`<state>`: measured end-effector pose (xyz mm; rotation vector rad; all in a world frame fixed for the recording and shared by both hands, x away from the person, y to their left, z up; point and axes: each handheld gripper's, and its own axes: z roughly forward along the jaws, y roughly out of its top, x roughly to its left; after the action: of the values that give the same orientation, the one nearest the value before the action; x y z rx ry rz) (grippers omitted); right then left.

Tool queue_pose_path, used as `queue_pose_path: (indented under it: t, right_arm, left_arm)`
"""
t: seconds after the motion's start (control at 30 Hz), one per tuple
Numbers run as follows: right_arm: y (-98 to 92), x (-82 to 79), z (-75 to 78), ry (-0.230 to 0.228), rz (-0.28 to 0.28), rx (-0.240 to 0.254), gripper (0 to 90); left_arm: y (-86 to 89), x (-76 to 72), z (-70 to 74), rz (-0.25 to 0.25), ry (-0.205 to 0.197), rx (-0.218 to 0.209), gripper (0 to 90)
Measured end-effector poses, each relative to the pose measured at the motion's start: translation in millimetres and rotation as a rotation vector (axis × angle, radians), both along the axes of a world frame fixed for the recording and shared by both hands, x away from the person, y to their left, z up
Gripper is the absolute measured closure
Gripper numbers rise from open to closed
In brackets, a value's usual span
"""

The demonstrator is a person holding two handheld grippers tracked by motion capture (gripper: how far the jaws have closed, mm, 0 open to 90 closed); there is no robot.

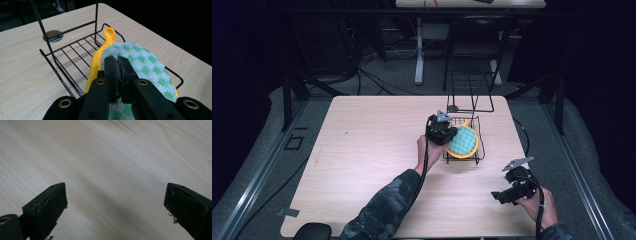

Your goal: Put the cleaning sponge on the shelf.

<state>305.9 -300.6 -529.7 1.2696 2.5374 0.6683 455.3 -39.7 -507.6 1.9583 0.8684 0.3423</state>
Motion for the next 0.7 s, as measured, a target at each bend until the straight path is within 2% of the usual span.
queue_pose_path:
  t: [0.17,0.2,0.23,0.4,0.7]
  right_arm:
    - [-0.9,-0.2,0.8,-0.009,0.004,-0.001,4.1]
    - [-0.7,-0.4,0.8,-0.007,0.003,0.0,4.2]
    - [-0.8,-0.3,0.7,-0.007,0.004,0.0,4.1]
    - [-0.4,-0.5,0.8,-0.003,0.002,0.004,4.2]
    - [-0.8,-0.7,1.5,-0.004,0.004,0.005,4.4]
  left_arm:
    - [-2.9,4.8,-6.2,0.011,0.024,-0.007,86.7]
    - [-2.8,5.7,-6.8,0.014,0.017,0.004,86.8]
    - [-3.6,6.0,-8.0,0.013,0.026,-0.009,86.7]
    - [-5.5,8.4,-11.4,0.02,0.034,-0.01,86.7]
    - [-12.1,12.7,-18.8,0.032,0.052,0.001,86.8]
